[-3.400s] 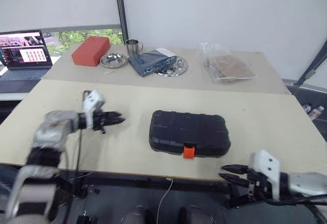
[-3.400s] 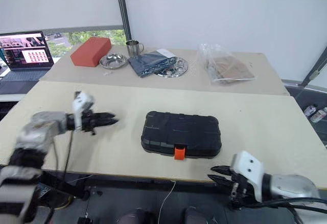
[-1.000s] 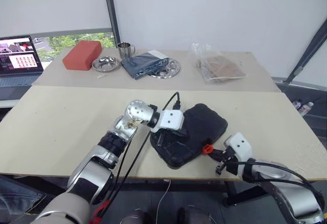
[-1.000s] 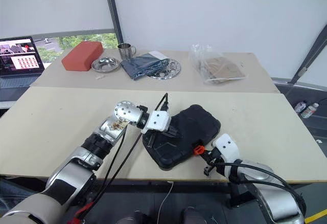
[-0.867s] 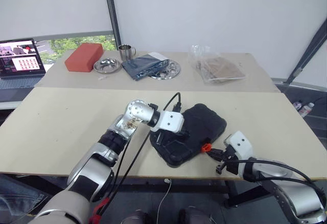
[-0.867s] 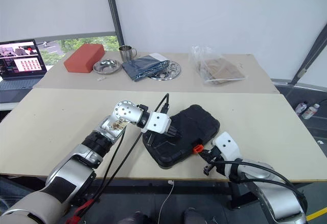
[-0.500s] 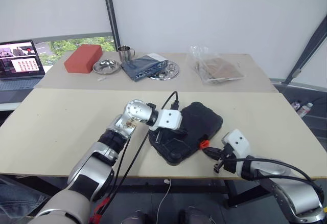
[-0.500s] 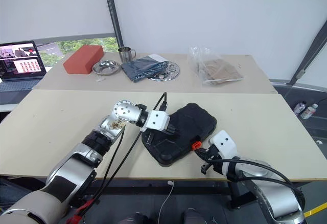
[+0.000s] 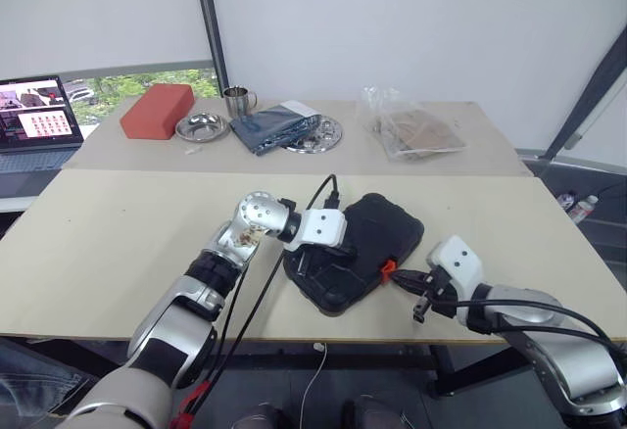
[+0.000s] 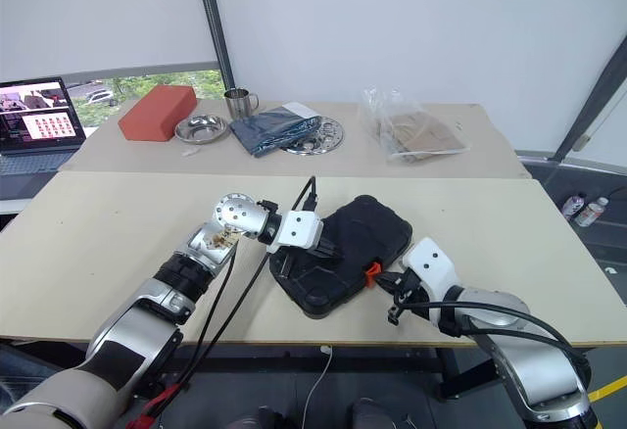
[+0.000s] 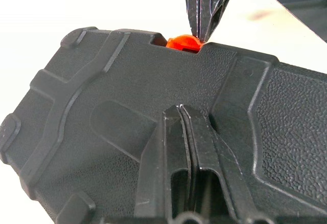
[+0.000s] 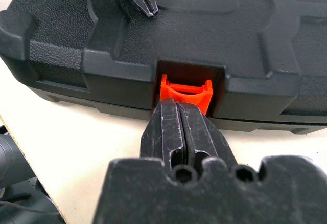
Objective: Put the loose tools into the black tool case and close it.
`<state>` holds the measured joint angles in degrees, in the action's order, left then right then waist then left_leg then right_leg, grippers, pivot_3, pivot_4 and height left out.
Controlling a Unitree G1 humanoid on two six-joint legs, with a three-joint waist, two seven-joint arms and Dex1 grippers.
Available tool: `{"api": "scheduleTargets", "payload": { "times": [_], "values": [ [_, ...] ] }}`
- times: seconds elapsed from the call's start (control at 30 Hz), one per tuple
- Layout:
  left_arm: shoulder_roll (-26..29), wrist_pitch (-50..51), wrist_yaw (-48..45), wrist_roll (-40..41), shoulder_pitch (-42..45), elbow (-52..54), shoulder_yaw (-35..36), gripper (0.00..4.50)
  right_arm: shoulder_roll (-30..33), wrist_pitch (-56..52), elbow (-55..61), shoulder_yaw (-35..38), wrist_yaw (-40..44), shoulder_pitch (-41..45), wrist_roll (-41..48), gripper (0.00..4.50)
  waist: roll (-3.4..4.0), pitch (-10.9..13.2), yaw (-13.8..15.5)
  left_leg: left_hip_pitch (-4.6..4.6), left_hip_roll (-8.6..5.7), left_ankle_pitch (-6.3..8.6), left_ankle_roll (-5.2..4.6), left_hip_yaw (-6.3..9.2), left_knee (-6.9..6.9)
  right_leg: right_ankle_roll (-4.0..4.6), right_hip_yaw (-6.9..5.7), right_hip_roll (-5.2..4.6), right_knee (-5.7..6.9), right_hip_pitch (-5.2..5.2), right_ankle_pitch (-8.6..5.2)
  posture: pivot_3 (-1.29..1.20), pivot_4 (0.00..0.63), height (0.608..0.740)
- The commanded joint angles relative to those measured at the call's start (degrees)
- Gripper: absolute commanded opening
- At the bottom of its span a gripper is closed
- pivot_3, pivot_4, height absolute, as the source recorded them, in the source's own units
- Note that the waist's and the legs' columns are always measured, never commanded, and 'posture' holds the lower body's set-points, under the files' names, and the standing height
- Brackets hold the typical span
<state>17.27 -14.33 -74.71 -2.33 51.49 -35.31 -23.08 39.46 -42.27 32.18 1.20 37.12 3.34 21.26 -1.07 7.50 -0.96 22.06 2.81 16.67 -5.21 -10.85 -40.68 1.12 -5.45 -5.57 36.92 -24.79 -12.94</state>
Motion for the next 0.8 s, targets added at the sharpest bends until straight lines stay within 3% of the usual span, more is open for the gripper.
{"api": "scheduleTargets", "payload": {
  "times": [0.03, 0.27, 0.33, 0.43, 0.57, 0.8],
  "values": [
    [2.25, 11.94, -3.54, 2.38, -2.99, -0.31, 1.42, 0.31, 1.74, -1.39, 5.86, 7.28, 1.96, -1.08, 5.36, 0.29, 0.00, 0.00, 0.01, 0.09, 0.00, 0.00, 0.00, 0.00, 0.00, 0.00, 0.01, 0.01, 0.02, -0.09, 0.00, 0.00, 0.150, 0.736],
    [16.76, 33.38, -8.89, 16.05, -7.16, 18.01, 13.05, 2.69, 14.22, -1.72, 8.42, 26.13, 19.53, -12.19, 16.98, 2.48, -0.12, 0.21, -0.27, 0.37, 0.00, -0.26, 0.64, 0.02, 0.24, 0.10, 0.03, 0.27, 0.03, -0.42, -0.21, 0.00, 0.150, 0.736],
    [28.02, 44.69, -12.82, 22.76, -11.13, 26.01, 20.30, 3.51, 21.15, -3.43, 0.92, 35.52, 28.86, -11.75, 19.88, 3.23, -0.10, 0.49, -0.04, 0.36, -0.06, -0.28, 0.66, 0.03, 0.40, 0.10, -0.02, 0.32, -0.05, -0.41, -0.22, 0.00, 0.150, 0.736],
    [37.95, 52.82, -14.77, 28.25, -16.70, 32.98, 26.05, 4.50, 27.51, -3.67, -7.95, 40.67, 36.35, -9.99, 21.50, 4.32, -0.45, 1.12, 0.07, 0.43, -0.09, -0.26, 0.63, 0.02, 0.42, 0.04, 0.00, 0.23, -0.19, -0.47, -0.26, 0.00, 0.150, 0.736],
    [43.56, 56.47, -13.02, 32.29, -24.94, 37.48, 32.95, 4.50, 31.76, -0.74, -17.51, 38.83, 40.89, -5.85, 20.56, 4.47, -0.20, 1.24, 1.46, 0.24, -0.14, -0.08, 0.49, 0.06, 0.54, -0.14, -0.13, -0.19, -0.45, -0.33, -0.38, 0.00, 0.150, 0.736],
    [41.87, 55.23, -5.61, 33.16, -31.12, 40.72, 35.98, 4.50, 29.30, 5.49, -19.74, 31.36, 40.92, -3.26, 17.46, 4.47, -0.17, 1.29, 2.25, 0.59, -0.38, 0.12, 0.81, 0.17, 0.64, 0.08, -0.39, -0.59, -0.69, -0.36, -0.07, 0.00, 0.150, 0.736]
  ]
}}
